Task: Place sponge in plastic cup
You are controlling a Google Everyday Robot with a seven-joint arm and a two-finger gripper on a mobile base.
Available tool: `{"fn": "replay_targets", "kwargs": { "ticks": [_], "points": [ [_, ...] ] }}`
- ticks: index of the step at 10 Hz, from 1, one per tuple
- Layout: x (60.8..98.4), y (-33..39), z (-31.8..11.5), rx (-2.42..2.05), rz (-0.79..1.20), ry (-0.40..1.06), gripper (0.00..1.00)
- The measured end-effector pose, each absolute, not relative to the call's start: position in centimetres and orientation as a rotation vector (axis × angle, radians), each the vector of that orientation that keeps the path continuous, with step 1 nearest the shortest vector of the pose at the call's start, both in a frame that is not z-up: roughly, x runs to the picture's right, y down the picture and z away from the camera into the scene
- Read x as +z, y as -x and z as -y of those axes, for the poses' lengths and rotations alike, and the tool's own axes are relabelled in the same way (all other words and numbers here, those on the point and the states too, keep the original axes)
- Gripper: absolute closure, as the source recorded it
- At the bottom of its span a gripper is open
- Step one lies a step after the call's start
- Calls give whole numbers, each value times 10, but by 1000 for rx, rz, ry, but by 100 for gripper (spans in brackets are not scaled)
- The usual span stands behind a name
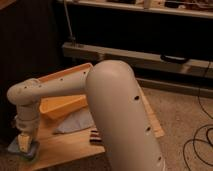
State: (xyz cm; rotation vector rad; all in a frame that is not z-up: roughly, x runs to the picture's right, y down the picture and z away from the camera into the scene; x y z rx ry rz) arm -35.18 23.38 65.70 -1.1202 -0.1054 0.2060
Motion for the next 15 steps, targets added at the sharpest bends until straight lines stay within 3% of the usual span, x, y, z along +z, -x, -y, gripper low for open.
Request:
{"fn": "replay_targets", "kwargs": {
  "ticks": [11, 12, 15],
  "points": [
    [668, 356, -255, 185, 30, 1102, 100],
    [669, 357, -257, 185, 29, 1101, 97],
    [671, 357, -260, 185, 19, 1098, 68]
  ]
}}
